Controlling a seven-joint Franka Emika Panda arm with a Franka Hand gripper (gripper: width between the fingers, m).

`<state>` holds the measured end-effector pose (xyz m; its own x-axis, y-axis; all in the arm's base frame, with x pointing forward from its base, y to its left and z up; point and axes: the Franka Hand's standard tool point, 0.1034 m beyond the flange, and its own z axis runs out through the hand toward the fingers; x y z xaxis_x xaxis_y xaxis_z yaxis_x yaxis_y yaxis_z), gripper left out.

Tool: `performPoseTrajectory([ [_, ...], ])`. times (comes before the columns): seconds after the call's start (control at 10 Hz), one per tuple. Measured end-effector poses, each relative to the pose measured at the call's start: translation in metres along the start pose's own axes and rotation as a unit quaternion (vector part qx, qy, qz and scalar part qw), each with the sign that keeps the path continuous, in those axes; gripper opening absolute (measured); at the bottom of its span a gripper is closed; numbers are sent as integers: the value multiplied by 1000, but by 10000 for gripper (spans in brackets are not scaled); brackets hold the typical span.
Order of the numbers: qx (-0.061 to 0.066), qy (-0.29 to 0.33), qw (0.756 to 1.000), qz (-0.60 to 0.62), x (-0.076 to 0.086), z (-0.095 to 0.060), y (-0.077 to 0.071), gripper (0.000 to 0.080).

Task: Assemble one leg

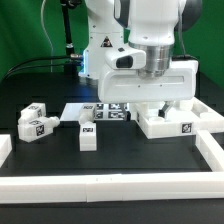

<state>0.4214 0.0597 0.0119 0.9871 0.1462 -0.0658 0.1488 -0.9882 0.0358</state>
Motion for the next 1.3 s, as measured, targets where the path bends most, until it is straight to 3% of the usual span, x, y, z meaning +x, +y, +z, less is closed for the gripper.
performPoseTrajectory([
  [0.2, 0, 1, 1000, -1, 0, -2, 0, 649],
  [0.3, 0, 0, 1000, -1, 0, -1, 0, 520],
  [0.4, 0, 0, 1000, -2, 0, -1, 0, 520],
  [0.6, 0, -1, 1000, -2, 0, 0, 0, 245],
  [0.7, 0, -1, 1000, -2, -1, 0, 0, 245],
  [0.8, 1, 0, 1000, -5, -1, -1, 4, 64],
  [1.0, 9, -16, 1000, 11, -8, -14, 31, 55],
  [1.1, 27, -35, 998, 50, -8, -34, 51, 55],
  [1.3, 49, -58, 992, 106, 2, -59, 77, 55],
])
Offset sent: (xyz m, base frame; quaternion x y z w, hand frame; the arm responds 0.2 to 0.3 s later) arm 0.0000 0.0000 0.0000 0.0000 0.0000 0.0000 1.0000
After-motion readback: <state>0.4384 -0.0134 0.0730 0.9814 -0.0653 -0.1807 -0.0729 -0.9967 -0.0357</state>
